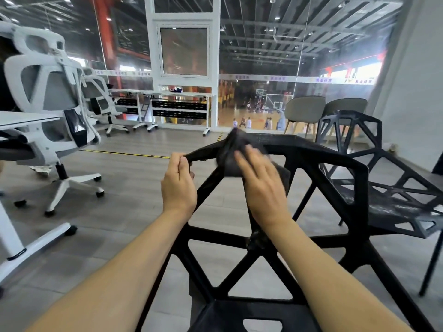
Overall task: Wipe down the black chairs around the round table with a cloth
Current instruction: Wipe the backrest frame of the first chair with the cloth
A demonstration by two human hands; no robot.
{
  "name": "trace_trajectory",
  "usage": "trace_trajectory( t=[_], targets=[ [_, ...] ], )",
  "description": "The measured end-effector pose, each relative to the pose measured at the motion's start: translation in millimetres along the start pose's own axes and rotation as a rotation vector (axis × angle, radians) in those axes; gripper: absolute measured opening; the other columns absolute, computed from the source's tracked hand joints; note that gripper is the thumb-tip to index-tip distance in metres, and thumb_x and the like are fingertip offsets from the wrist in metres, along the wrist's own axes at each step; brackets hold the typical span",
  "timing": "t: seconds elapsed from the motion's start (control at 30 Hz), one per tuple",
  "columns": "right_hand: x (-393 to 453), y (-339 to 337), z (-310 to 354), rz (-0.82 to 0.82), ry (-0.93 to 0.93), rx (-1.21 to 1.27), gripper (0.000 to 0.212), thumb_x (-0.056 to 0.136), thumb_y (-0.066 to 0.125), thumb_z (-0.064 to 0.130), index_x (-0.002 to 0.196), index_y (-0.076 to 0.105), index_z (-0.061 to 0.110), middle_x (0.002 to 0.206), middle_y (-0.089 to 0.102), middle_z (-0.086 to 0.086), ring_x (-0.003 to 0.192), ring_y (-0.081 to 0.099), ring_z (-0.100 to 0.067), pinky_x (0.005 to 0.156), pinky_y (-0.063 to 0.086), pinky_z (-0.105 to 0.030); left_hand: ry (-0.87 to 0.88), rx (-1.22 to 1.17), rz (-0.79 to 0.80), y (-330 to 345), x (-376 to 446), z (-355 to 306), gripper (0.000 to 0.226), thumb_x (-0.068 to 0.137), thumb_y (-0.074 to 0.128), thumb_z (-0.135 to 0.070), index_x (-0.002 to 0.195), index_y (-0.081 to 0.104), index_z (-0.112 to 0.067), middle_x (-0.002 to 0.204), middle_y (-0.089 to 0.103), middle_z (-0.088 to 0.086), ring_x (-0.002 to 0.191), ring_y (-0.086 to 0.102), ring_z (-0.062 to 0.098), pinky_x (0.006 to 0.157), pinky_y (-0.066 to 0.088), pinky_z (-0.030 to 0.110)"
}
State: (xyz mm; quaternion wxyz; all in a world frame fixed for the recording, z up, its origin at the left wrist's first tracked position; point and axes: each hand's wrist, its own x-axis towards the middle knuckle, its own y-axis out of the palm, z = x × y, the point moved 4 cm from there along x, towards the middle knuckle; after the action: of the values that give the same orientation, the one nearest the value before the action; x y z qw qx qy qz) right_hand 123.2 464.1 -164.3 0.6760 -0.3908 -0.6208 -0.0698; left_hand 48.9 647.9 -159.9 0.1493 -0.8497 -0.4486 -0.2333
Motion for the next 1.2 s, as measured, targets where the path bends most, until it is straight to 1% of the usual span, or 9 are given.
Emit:
trace_trajectory(
  t=[0.1,0.33,0.5,0.6,0.77,0.9,0.97,1.07,1.2],
  targets=[
    [-5.1,4.8,11.6,-0.044,0.212,0.061,0.066,0.093,0.049,-0.011,0.155,0.039,0.011,0.162,0.032,-0.012,0.152,0.025,-0.027,0.123,0.025,-0.048,0.001,-0.025,0.027,0.5,2.6,1.1,0.026,0.099,0.030,-0.039,0.087,0.049,-0.026,0.069,0.055,-0.012,0.065,0.052,0.021,0.068,0.048,0.053],
    [-18.1,6.1,25.8,0.102,-0.256,-0.023,0.061,0.093,0.051,-0.007,0.151,0.044,0.007,0.158,0.039,-0.017,0.148,0.035,-0.032,0.121,0.029,-0.047,-0.020,-0.118,0.049,-1.7,3.2,2.9,0.026,0.101,0.035,-0.031,0.088,0.053,-0.018,0.065,0.053,-0.009,0.055,0.047,0.014,0.059,0.036,0.034],
    [22.4,-32.8,-55.0,-0.109,0.269,-0.183,0.056,0.092,0.049,-0.006,0.147,0.047,0.002,0.149,0.048,-0.020,0.138,0.044,-0.037,0.117,0.035,-0.050,-0.049,-0.159,0.060,4.3,3.6,2.7,0.027,0.103,0.035,-0.027,0.085,0.053,-0.019,0.065,0.050,-0.008,0.058,0.044,0.015,0.053,0.034,0.029],
    [31.0,-28.6,-59.3,-0.168,0.402,-0.051,0.047,0.093,0.049,0.003,0.141,0.054,0.002,0.142,0.055,-0.019,0.132,0.048,-0.037,0.115,0.037,-0.048,-0.055,-0.149,0.071,5.8,4.3,2.7,0.027,0.104,0.034,-0.027,0.086,0.052,-0.019,0.067,0.050,-0.008,0.061,0.045,0.015,0.053,0.035,0.028],
    [74.8,17.8,54.6,0.078,-0.004,0.144,0.045,0.091,0.044,0.023,0.131,0.062,0.012,0.127,0.060,-0.013,0.118,0.052,-0.035,0.103,0.039,-0.046,-0.093,-0.216,0.052,3.0,8.5,2.4,0.026,0.097,0.039,-0.030,0.079,0.057,-0.030,0.061,0.051,-0.010,0.056,0.042,0.016,0.052,0.033,0.032],
    [88.8,9.4,36.1,0.200,-0.137,-0.040,0.048,0.088,0.035,0.029,0.126,0.061,0.015,0.114,0.062,-0.014,0.100,0.056,-0.035,0.086,0.045,-0.045,-0.069,-0.260,0.083,1.0,7.9,3.7,0.028,0.104,0.037,-0.025,0.082,0.054,-0.024,0.063,0.045,-0.001,0.054,0.037,0.014,0.048,0.029,0.028],
    [88.7,-10.1,-16.3,0.174,0.038,-0.120,0.050,0.088,0.029,0.028,0.124,0.059,0.011,0.113,0.061,-0.019,0.098,0.057,-0.039,0.083,0.046,-0.046,-0.048,-0.238,0.095,2.0,5.9,3.5,0.030,0.107,0.034,-0.025,0.083,0.053,-0.024,0.065,0.045,0.000,0.055,0.038,0.014,0.048,0.030,0.026],
    [73.9,-49.3,-104.5,0.193,0.430,-0.137,0.030,0.097,0.039,0.029,0.116,0.054,0.011,0.107,0.058,-0.021,0.095,0.056,-0.042,0.073,0.039,-0.043,-0.055,-0.229,0.102,5.5,6.8,3.5,0.030,0.107,0.034,-0.027,0.083,0.054,-0.025,0.068,0.049,-0.002,0.055,0.041,0.013,0.049,0.032,0.026],
    [47.8,-84.1,-137.0,0.211,0.635,-0.138,0.019,0.094,0.046,0.039,0.089,0.049,0.021,0.091,0.059,-0.013,0.083,0.051,-0.035,0.071,0.036,-0.040,-0.082,-0.204,0.091,6.7,7.2,4.0,0.031,0.106,0.034,-0.028,0.082,0.053,-0.024,0.070,0.050,-0.001,0.053,0.042,0.012,0.048,0.033,0.025]
  ],
)
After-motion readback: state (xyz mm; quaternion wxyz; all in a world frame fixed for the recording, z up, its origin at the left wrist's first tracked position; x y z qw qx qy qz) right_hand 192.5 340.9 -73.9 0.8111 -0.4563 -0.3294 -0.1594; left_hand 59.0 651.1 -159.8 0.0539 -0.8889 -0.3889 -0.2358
